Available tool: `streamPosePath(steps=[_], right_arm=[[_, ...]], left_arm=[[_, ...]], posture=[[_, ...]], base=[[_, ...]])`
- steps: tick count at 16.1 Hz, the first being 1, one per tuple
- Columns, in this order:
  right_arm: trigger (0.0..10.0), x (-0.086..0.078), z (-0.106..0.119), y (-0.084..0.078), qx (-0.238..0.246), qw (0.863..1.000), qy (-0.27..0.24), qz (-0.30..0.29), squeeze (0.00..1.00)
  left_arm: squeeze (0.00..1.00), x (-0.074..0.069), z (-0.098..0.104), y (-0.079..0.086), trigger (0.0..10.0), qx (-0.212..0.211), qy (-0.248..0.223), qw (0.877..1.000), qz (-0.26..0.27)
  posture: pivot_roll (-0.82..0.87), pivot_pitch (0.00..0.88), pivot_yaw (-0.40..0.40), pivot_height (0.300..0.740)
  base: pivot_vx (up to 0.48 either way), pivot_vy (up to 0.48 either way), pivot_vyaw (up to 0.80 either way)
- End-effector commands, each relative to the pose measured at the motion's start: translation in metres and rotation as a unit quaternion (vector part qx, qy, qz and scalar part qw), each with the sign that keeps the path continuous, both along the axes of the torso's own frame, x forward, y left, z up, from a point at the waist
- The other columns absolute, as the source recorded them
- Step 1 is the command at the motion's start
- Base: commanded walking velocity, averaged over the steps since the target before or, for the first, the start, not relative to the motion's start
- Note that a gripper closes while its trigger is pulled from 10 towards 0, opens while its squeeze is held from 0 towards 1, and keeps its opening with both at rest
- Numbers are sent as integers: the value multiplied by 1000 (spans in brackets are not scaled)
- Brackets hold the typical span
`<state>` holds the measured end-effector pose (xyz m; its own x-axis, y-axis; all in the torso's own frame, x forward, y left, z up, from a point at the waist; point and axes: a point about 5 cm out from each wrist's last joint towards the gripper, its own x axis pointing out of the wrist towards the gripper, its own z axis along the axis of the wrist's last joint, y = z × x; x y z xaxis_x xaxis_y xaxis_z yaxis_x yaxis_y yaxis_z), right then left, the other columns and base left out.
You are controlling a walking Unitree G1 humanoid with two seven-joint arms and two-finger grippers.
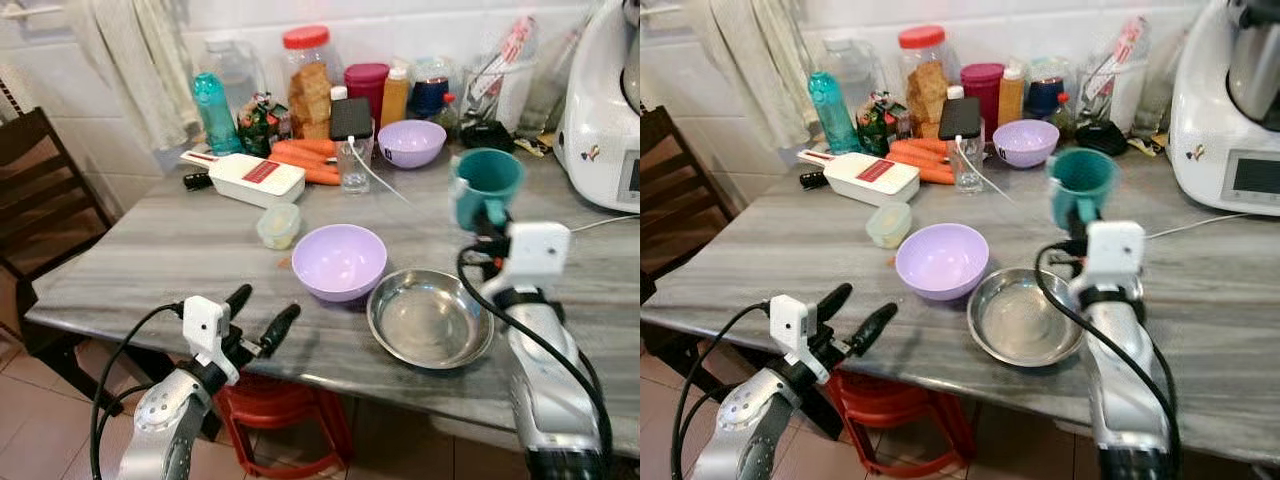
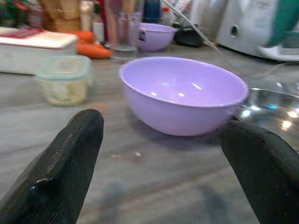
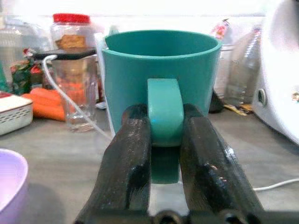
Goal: Setting the table
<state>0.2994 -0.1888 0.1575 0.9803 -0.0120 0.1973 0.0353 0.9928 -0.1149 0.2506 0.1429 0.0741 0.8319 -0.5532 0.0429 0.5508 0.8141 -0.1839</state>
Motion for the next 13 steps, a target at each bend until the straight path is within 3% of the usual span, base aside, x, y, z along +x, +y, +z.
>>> streamPosePath(steps=[1,10,13], right_arm=[[10000,4,-3,5,5,1000,7,17,0],[10000,17,-28,7,12,995,74,59,0],[10000,14,-32,0,5,995,81,57,0]], left_arm=[[0,-1,3,3,10000,5,-1,1000,-11],[0,-8,-4,-1,10000,-22,29,996,-83],[0,-10,-6,-1,10000,-30,36,994,-100]], posture=[[-105,0,111,740],[-103,0,113,740],[-108,0,116,740]], base=[[0,0,0],[0,0,0],[0,0,0]])
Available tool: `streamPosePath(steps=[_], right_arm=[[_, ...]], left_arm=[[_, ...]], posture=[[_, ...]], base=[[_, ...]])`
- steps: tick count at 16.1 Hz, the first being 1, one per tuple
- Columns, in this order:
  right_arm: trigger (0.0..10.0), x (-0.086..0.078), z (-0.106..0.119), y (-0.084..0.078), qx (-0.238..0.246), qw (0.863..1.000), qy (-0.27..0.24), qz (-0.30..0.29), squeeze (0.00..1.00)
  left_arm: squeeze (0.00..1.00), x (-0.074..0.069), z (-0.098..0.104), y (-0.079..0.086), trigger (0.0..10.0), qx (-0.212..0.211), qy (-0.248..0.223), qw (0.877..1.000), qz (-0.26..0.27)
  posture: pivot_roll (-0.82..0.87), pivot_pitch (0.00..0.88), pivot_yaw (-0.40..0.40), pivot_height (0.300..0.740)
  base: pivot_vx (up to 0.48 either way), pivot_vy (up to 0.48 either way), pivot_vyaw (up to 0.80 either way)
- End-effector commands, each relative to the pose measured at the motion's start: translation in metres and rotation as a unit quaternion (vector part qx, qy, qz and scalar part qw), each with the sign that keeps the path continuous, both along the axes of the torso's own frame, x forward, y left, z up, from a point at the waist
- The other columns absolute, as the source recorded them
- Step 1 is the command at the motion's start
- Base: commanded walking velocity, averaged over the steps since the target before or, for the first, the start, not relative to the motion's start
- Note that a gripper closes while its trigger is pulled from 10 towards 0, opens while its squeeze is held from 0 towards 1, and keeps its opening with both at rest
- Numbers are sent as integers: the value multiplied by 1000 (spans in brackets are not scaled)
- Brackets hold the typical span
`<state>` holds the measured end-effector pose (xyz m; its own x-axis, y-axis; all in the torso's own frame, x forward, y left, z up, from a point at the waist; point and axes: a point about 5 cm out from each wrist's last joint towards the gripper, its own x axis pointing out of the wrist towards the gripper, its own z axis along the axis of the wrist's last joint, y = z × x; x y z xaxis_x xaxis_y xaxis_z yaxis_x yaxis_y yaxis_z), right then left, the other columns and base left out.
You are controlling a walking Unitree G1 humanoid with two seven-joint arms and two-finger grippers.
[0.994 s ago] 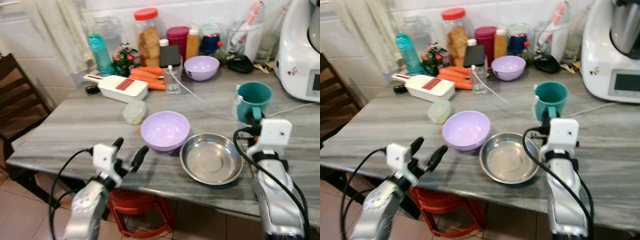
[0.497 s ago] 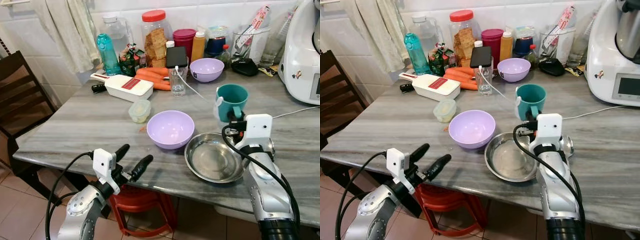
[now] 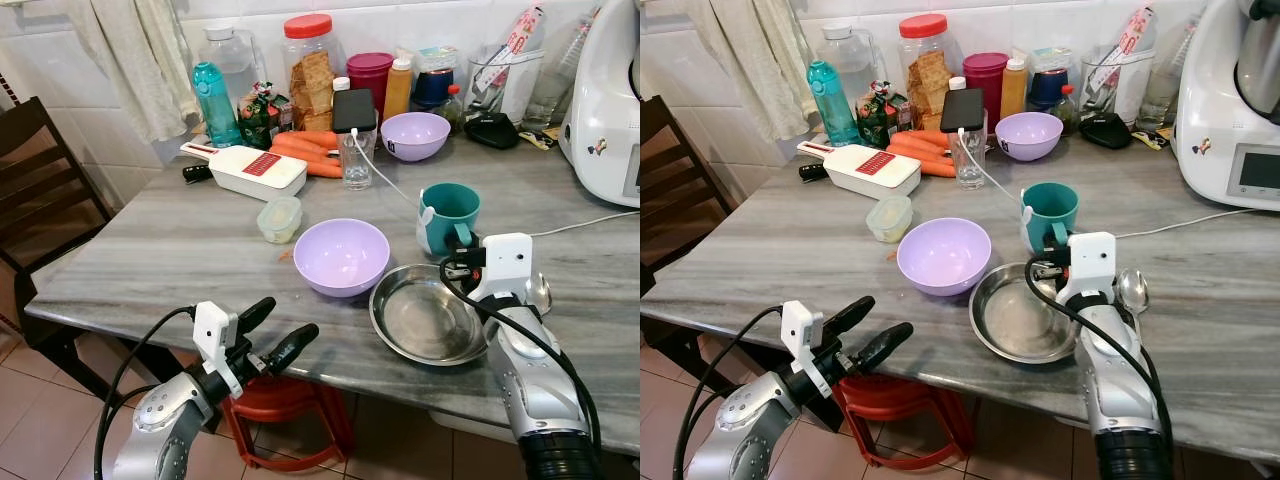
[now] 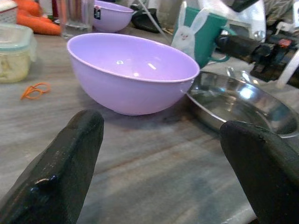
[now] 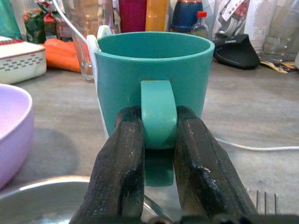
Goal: Setting the table
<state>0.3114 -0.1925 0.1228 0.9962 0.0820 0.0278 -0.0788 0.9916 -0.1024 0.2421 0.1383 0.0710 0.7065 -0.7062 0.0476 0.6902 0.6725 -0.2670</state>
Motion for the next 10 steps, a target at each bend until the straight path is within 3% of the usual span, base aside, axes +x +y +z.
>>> streamPosePath(steps=[1,10], right_arm=[[10000,1,1,1,0,1000,0,10,0],[10000,-18,-11,-18,-32,999,29,15,0]], left_arm=[[0,-2,-4,4,10000,3,14,1000,-7],[0,-6,-13,13,10000,4,24,999,-23]], posture=[[-111,0,118,740],[-117,0,120,740]], base=[[0,0,0],[0,0,0]])
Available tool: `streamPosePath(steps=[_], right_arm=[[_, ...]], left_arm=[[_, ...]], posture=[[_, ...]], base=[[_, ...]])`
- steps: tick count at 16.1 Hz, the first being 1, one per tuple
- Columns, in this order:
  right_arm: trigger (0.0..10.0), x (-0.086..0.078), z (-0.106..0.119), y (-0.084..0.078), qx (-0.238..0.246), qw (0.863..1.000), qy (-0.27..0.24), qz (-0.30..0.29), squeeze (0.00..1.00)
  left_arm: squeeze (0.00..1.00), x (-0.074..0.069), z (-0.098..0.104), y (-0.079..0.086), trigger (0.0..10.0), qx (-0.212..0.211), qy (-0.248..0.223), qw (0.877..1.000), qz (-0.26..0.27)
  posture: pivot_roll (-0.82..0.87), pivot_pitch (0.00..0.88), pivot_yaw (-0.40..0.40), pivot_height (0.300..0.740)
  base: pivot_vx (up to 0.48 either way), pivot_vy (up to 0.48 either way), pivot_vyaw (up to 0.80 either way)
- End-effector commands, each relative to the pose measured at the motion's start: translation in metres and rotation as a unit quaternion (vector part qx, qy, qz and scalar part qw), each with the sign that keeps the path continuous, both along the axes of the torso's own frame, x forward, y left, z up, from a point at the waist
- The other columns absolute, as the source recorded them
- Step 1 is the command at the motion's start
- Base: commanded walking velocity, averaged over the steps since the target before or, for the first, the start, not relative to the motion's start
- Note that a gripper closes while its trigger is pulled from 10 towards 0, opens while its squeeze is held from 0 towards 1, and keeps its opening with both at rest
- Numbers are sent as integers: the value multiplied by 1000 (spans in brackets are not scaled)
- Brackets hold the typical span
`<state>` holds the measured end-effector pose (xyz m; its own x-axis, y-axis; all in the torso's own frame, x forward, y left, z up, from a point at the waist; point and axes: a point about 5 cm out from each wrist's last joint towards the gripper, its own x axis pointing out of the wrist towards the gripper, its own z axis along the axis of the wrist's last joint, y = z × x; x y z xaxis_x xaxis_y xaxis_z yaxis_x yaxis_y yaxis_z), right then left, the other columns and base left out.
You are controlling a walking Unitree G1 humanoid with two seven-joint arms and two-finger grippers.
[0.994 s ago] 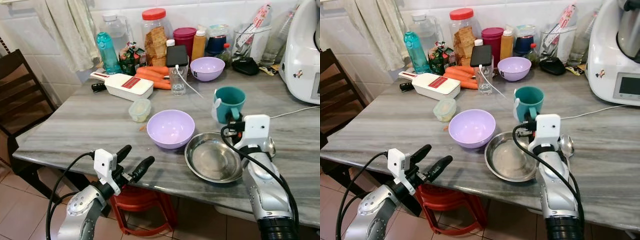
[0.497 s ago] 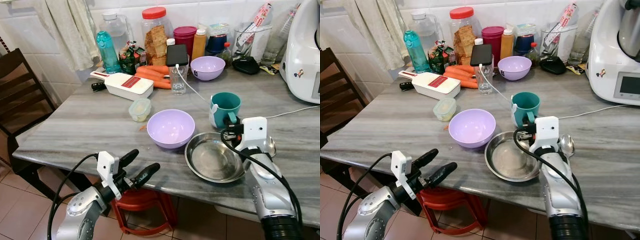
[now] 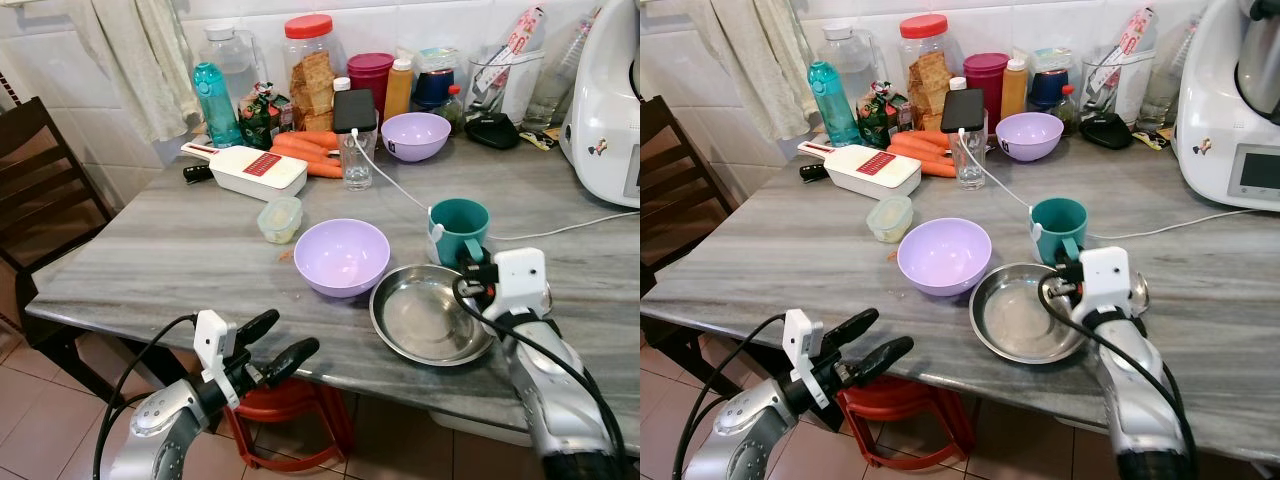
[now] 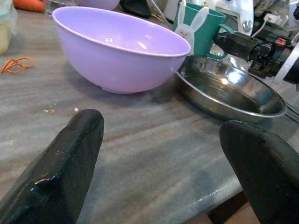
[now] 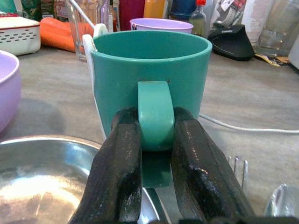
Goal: Setting the table
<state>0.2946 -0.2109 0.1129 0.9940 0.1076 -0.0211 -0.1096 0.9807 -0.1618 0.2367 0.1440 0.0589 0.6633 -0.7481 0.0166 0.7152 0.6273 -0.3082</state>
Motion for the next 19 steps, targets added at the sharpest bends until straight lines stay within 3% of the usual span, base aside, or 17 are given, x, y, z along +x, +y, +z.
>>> streamPosePath(steps=[1,2,3,4,13,14,19], right_arm=[[10000,-2,-2,-2,-1,1000,9,-1,0],[10000,-2,-2,-3,-2,1000,10,-2,27],[10000,-3,-2,-4,-3,1000,10,-2,694],[10000,-3,-2,-4,-6,1000,10,-1,1000],[10000,-3,5,-9,-41,999,-12,-21,1000],[10000,-3,13,-11,-43,998,-35,-40,1000],[10000,-6,26,-1,-33,996,-70,-41,1000]], left_arm=[[0,0,-1,8,10000,8,-2,1000,7],[0,0,-1,9,10000,8,-2,1000,6],[0,-1,-2,9,10000,8,-1,1000,4],[0,0,-3,10,10000,9,-2,1000,3],[0,1,-2,10,10000,11,-7,1000,4],[0,0,-2,12,10000,13,-7,1000,5],[0,1,-2,13,10000,16,-7,1000,5]], posture=[[-117,0,120,740],[-117,0,120,740],[-117,0,120,740],[-125,0,128,740],[-120,0,127,740],[-121,0,129,740],[-123,0,130,740]], base=[[0,0,0],[0,0,0],[0,0,0],[0,0,0],[0,0,0],[0,0,0],[0,0,0]])
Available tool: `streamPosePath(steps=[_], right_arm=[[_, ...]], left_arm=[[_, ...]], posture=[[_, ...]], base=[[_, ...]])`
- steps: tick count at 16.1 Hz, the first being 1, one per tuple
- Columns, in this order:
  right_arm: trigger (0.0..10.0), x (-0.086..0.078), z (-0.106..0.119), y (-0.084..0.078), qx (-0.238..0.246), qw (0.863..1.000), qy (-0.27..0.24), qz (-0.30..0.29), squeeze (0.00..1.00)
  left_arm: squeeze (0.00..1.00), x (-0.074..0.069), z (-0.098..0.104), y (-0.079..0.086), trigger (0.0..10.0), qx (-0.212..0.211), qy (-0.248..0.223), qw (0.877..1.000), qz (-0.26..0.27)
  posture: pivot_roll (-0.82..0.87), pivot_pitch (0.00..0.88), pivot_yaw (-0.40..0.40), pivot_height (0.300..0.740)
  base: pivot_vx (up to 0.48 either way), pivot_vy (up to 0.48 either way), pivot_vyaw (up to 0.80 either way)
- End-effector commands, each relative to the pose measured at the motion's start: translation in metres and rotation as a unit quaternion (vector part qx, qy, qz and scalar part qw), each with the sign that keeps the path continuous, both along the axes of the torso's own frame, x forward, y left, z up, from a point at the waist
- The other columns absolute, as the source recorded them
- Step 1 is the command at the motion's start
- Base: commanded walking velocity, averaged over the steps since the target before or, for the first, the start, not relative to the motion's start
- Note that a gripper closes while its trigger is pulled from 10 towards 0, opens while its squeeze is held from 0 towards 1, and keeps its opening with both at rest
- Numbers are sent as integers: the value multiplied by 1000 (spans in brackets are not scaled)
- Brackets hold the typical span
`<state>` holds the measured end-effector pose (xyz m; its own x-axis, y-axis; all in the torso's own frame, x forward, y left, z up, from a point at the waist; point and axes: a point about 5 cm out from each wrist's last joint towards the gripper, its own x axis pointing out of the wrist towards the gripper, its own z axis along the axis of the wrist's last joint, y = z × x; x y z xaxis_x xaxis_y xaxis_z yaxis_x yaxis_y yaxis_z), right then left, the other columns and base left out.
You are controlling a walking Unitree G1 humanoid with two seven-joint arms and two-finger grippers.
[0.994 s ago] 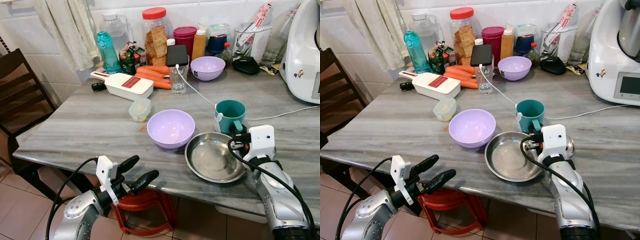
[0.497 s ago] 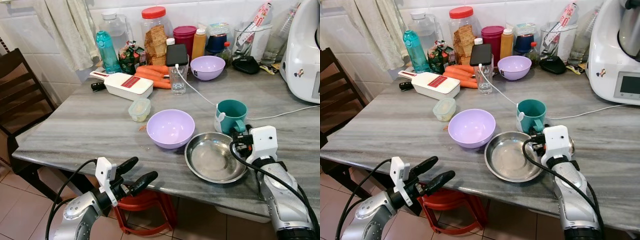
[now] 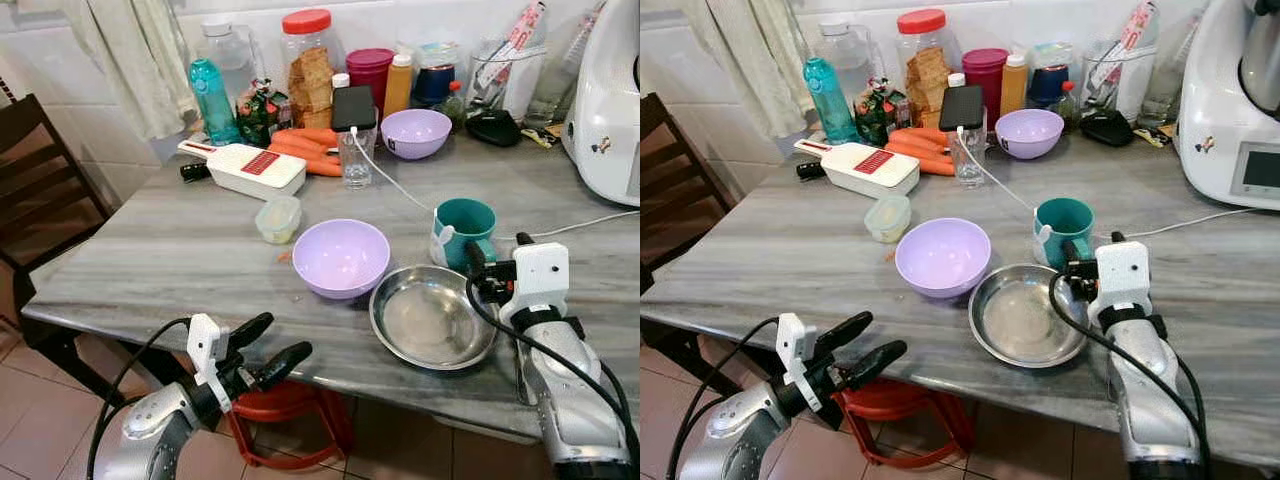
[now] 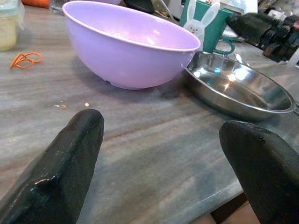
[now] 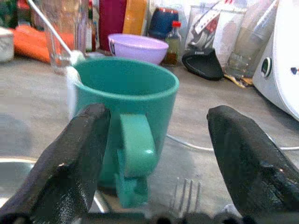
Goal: Setting the table
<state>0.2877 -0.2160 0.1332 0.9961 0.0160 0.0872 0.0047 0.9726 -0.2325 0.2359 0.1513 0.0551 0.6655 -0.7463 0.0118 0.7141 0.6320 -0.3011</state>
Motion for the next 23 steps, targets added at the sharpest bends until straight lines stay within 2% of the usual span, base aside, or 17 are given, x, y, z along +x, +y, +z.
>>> streamPosePath(steps=[1,8,10,13,16,18,19,20,21,23], right_arm=[[10000,-1,9,8,4,1000,-24,10,1000],[10000,-14,26,35,-13,995,-92,33,1000],[10000,-21,20,48,-7,995,-83,56,1000],[10000,-26,14,59,-2,994,-73,80,1000],[10000,-27,16,66,-10,992,-78,98,1000],[10000,-27,16,65,-5,992,-79,98,1000],[10000,-27,16,65,-4,992,-78,98,1000],[10000,-26,16,66,-7,992,-78,99,0],[10000,-26,16,69,-15,991,-79,104,0],[10000,-25,17,74,-24,990,-81,115,0]], left_arm=[[0,2,2,6,10000,12,-6,1000,4],[0,3,2,7,10000,11,-8,1000,8],[0,4,2,6,10000,9,-9,1000,10],[0,5,1,8,10000,5,-10,1000,29],[0,16,2,23,10000,25,-35,991,128],[0,32,17,20,10000,46,-63,977,196],[0,35,20,21,10000,53,-69,973,213],[0,40,24,25,10000,70,-75,962,255],[0,43,25,27,10000,82,-73,951,289],[0,43,26,23,10000,81,-75,946,305]], posture=[[-123,0,129,740],[-122,0,122,740],[-120,0,119,740],[-116,0,118,740],[-117,0,118,740],[-114,0,115,740],[-112,0,113,740],[-112,0,111,740],[-111,0,110,740],[-108,0,108,740]], base=[[0,0,0],[0,0,0],[0,0,0],[0,0,0],[0,0,0],[0,0,0],[0,0,0],[0,0,0],[0,0,0],[0,0,800]])
